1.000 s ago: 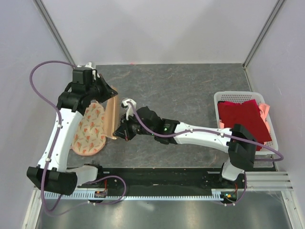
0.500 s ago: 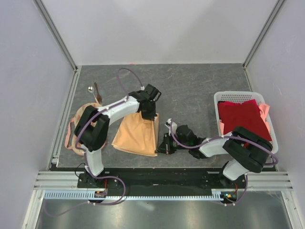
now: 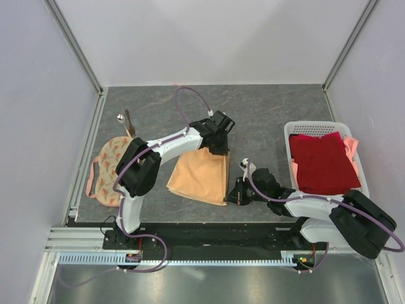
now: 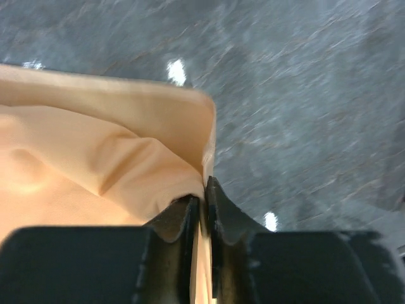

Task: Fold the napkin into a case and place the utensils inside
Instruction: Turn over the upper triangle folded napkin at the center of the board, then smooth out the lower triangle-folded napkin at the center of the board.

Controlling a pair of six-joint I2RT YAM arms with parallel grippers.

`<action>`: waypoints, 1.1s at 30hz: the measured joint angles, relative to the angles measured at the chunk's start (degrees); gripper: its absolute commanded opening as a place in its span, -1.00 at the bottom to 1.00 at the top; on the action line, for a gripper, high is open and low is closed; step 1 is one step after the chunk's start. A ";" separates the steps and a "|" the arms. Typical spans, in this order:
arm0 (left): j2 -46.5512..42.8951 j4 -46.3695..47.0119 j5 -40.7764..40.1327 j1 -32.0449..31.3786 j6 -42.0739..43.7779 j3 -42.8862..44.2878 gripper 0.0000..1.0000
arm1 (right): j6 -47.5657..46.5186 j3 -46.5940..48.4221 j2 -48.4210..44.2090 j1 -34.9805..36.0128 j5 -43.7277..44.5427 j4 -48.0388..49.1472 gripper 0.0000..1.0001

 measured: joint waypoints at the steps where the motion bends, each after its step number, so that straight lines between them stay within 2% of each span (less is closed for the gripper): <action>1: 0.15 0.90 0.15 -0.11 -0.13 0.31 -0.16 | -0.55 0.04 -1.57 -0.17 0.37 -2.80 -0.83; 4: 0.15 2.95 1.57 -0.02 -0.44 1.90 0.34 | -1.95 0.11 -5.84 -0.57 2.45 -11.82 -0.54; 5: 0.15 4.07 2.54 0.17 -0.46 2.95 0.37 | -2.36 0.17 -7.21 -0.72 3.19 -15.08 -0.26; 6: 0.07 4.55 3.63 0.28 -0.20 3.74 0.39 | -2.64 0.28 -8.52 -0.81 4.11 -18.32 -0.14; 8: -0.37 5.09 6.14 0.57 0.11 5.75 0.43 | -2.49 1.16 -11.32 -0.98 5.77 -23.23 -0.08; 10: -2.38 4.94 8.46 0.83 1.03 6.40 0.43 | -2.27 2.78 -13.81 -1.11 8.09 -28.15 0.15; 11: -3.87 4.46 9.40 0.90 1.64 6.36 0.43 | -1.88 3.65 -14.80 -1.22 9.68 -30.62 0.34; 14: -10.56 4.07 11.41 0.90 3.43 4.02 0.32 | -0.26 6.12 -16.65 -1.62 14.80 -36.63 0.53; 18: -24.26 5.33 14.03 0.79 4.79 -5.66 0.06 | -0.22 12.28 -12.46 -5.81 20.44 -42.58 0.50; 22: -33.73 10.21 16.41 0.04 4.35 -20.50 -0.09 | -2.10 19.12 -3.19 -11.13 21.31 -43.12 0.33; 27: -32.28 13.31 18.08 -4.31 2.71 -32.92 -0.10 | -4.66 24.22 5.29 -14.88 21.03 -41.62 0.24; 31: -28.24 15.96 18.43 -7.98 1.53 -34.69 -0.11 | -6.36 24.61 8.15 -16.74 20.33 -39.63 0.10; 33: -26.27 18.23 18.45 -9.38 1.20 -34.58 -0.19 | -6.99 24.79 9.51 -17.53 20.04 -38.86 0.05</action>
